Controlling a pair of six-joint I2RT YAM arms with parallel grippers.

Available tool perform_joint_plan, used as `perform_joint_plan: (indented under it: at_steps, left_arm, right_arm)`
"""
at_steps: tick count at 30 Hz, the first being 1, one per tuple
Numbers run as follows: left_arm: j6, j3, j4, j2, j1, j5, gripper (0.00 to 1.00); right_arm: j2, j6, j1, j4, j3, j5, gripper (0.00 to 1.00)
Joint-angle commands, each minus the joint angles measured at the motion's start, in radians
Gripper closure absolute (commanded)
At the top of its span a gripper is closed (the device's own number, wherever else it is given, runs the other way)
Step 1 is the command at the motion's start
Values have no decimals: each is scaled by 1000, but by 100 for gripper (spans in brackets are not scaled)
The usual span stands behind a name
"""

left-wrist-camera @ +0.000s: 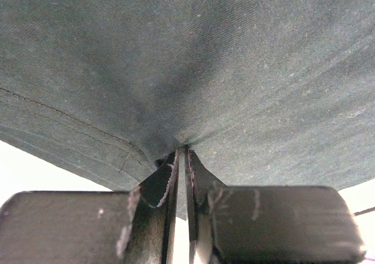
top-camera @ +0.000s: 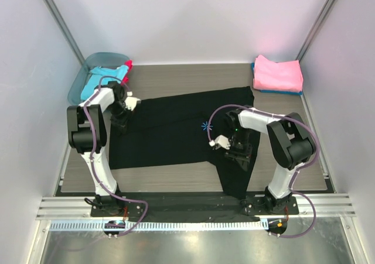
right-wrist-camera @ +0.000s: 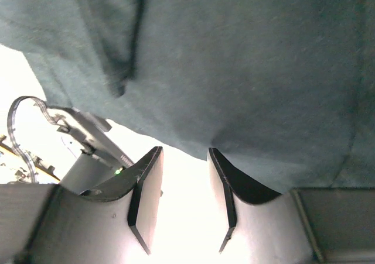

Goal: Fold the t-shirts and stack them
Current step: Fold the tshirt

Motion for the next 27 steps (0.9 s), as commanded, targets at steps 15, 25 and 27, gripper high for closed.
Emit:
perform_joint_plan:
  at_steps: [15, 25, 27]
  left_arm:
    - [-7, 38, 37, -37, -1, 20, 92]
    - [-43, 6, 37, -62, -2, 11, 97]
    - [-50, 3, 37, -65, -1, 17, 98]
  right_arm:
    - [-180, 17, 8, 37, 372, 27, 59]
    - [5, -14, 8, 220, 381, -33, 60]
    - [25, -14, 10, 232, 401, -77, 60]
